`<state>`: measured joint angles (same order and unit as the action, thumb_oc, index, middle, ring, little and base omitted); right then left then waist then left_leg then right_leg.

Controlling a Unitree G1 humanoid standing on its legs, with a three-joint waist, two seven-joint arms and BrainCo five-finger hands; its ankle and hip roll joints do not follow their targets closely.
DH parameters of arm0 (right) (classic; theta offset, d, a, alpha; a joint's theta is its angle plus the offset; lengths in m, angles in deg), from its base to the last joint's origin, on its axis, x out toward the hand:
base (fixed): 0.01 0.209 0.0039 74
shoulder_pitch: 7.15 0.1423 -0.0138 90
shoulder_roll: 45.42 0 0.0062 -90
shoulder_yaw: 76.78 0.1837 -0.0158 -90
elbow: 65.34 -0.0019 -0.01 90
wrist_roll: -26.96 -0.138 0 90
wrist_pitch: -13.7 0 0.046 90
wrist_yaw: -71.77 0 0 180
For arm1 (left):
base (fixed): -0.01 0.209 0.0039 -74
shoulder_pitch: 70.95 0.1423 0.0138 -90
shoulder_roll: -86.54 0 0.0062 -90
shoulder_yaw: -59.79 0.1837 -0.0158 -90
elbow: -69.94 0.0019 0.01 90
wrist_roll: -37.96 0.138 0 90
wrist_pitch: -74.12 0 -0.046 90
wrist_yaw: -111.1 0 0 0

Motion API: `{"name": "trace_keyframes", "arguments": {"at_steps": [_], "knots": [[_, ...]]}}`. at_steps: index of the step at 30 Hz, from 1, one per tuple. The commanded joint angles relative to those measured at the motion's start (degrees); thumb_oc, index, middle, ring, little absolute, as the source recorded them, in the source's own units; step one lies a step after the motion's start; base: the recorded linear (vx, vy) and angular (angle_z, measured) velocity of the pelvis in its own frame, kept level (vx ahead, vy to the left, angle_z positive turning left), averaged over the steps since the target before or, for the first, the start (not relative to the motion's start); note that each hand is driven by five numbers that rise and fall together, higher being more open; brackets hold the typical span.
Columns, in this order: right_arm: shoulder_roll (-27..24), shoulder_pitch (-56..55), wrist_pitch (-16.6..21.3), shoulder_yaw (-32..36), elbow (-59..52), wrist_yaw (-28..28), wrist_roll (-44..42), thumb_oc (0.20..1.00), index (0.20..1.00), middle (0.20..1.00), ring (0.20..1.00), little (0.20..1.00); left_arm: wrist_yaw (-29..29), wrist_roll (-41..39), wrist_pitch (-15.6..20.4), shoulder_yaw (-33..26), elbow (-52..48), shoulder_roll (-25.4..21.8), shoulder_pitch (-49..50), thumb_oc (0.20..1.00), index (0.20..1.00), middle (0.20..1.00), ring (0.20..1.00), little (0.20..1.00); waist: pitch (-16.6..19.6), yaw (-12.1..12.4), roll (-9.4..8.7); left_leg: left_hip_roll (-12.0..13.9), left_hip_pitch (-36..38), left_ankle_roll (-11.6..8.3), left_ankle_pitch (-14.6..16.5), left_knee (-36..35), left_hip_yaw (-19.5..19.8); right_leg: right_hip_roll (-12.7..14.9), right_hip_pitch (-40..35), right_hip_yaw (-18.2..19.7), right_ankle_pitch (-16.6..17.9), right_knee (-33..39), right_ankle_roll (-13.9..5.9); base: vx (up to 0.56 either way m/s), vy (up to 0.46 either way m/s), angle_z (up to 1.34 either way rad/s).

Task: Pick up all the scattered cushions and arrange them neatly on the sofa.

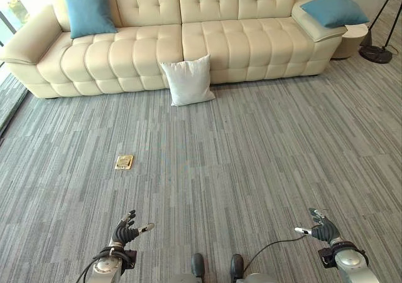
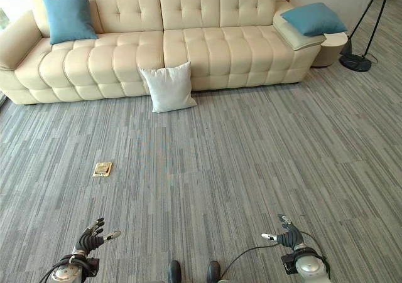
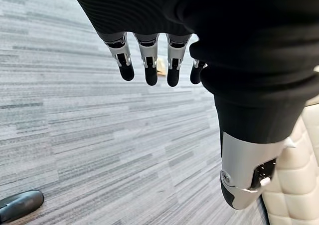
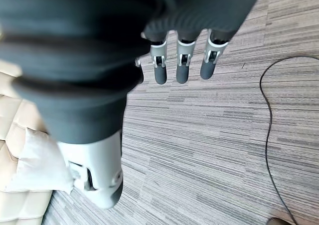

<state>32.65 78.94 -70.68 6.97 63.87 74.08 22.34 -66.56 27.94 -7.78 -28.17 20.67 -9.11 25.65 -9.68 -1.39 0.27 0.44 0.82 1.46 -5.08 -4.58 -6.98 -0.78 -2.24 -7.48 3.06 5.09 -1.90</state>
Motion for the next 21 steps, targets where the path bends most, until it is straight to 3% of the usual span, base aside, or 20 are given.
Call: {"name": "trace_keyframes", "arguments": {"at_steps": [1,13,21], "knots": [[0.2,2.7,0.4,0.0,1.0,1.0,-2.0,1.0,1.0,1.0,1.0,1.0,0.6,2.5,1.1,-0.5,0.9,-3.7,-2.7,1.0,1.0,1.0,1.0,1.0,0.8,-0.8,-2.74,2.2,2.1,-4.35,7.6,0.7,1.2,5.8,-1.7,-0.1,-6.3,-1.1,-5.35,0.0,0.0,0.0],[2.4,1.8,0.4,3.8,-0.5,2.7,-6.0,1.0,1.0,1.0,1.0,1.0,3.2,-2.5,1.3,-4.2,-2.1,-1.5,-1.2,1.0,1.0,1.0,1.0,1.0,-0.6,0.5,-2.94,1.1,-1.6,-3.33,10.1,5.7,1.8,7.2,-0.3,-0.9,-6.7,-3.0,-5.84,0.04,0.027,0.0],[2.9,3.7,0.0,3.1,-0.3,3.5,-6.4,1.0,1.0,1.0,1.0,1.0,4.2,-5.3,1.9,-5.3,-5.3,-1.3,-0.5,1.0,1.0,1.0,1.0,1.0,-1.5,2.3,-4.0,-0.6,-5.4,-1.68,13.1,10.2,2.8,9.2,2.3,-0.1,-6.1,-6.0,-7.36,0.06,0.091,-0.04]]}}
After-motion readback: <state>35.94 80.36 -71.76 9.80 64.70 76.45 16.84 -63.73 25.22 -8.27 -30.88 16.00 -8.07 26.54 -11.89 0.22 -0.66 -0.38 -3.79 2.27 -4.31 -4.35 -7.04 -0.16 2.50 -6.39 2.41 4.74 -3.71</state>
